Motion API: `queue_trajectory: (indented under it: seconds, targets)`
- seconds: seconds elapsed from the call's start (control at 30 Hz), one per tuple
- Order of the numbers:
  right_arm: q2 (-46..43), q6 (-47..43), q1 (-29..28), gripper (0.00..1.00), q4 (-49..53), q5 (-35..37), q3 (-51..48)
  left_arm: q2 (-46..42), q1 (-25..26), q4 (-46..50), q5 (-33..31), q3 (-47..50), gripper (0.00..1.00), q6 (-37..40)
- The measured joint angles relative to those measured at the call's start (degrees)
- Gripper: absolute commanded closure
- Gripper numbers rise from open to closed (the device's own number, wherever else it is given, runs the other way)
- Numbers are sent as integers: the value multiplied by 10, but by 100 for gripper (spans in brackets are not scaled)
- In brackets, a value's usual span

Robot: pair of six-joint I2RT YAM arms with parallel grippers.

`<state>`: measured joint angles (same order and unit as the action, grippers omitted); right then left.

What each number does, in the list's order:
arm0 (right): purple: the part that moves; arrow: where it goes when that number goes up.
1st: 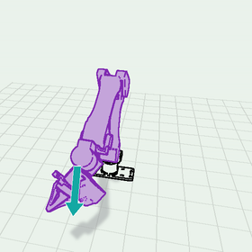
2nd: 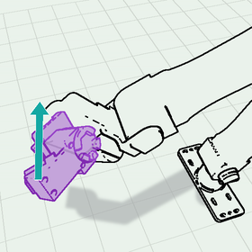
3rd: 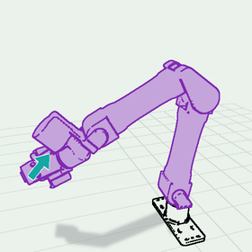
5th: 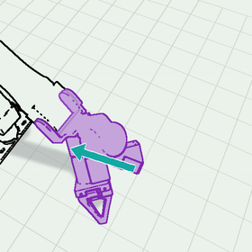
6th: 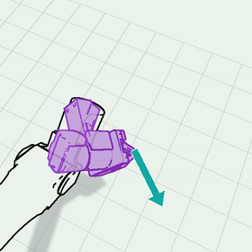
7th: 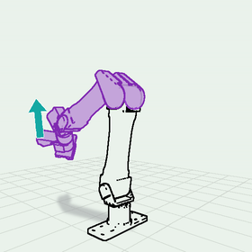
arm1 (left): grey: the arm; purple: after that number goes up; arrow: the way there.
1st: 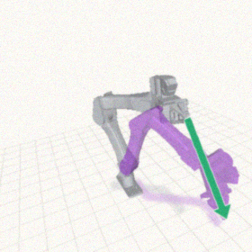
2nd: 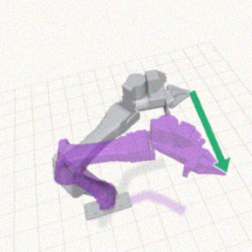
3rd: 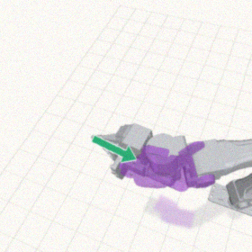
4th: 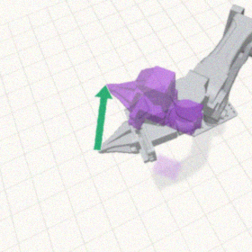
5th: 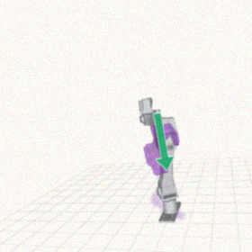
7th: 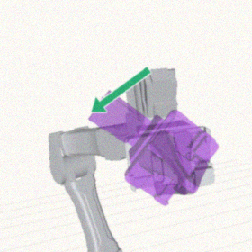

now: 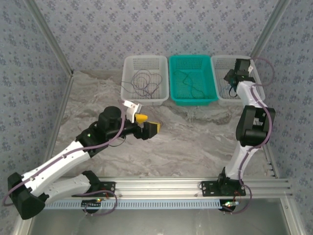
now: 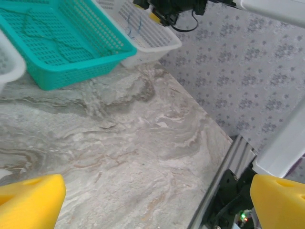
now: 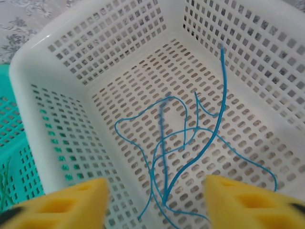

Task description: Untangle the cables

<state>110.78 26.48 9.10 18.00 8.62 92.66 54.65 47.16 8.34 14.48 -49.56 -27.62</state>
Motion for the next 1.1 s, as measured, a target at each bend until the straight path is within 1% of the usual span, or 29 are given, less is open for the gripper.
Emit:
queue_trajectory:
  seconds: [0.07,0.17,0.27,0.37,0.43,0.47,0.5,0.57,0.63,0.77,0.87,0.93,1.0,1.03,1.1]
  targets:
    - [-3,3,2,20,12,-9,2,-8,2,19,-47,0,1,0]
    - [-45,8,-5,20,7,-40,-38,-12,2,61,-158,0,1,-7]
    - [-135,9,-23,19,-16,-57,-141,-22,2,96,-281,11,1,-11]
    - [-256,-7,-64,19,-50,-52,-269,-62,1,100,-386,55,1,-4]
    - [-338,-21,-101,18,-77,-37,-349,-94,-5,99,-445,91,1,7]
    - [-371,-28,-119,14,-92,-28,-382,-106,-10,97,-466,107,0,12]
    - [-409,-38,-140,0,-109,-13,-421,-119,-18,93,-491,126,1,19]
    - [-467,-64,-178,0,-147,26,-489,-135,-39,80,-529,160,0,37]
    - [-494,-100,-207,0,-180,68,-545,-140,-60,61,-562,194,0,60]
    - [-472,-148,-217,0,-223,136,-613,-139,-85,4,-596,252,1,120]
    - [-441,-182,-207,0,-316,160,-686,-132,-122,-54,-600,289,0,167]
    - [-387,-201,-190,1,-355,166,-704,-120,-171,-82,-583,301,1,187]
    - [-333,-220,-178,1,-388,169,-696,-107,-217,-125,-563,313,1,205]
    - [-307,-235,-176,3,-414,169,-689,-97,-240,-157,-548,322,1,214]
    - [-259,-255,-174,4,-459,171,-670,-65,-283,-205,-519,334,1,227]
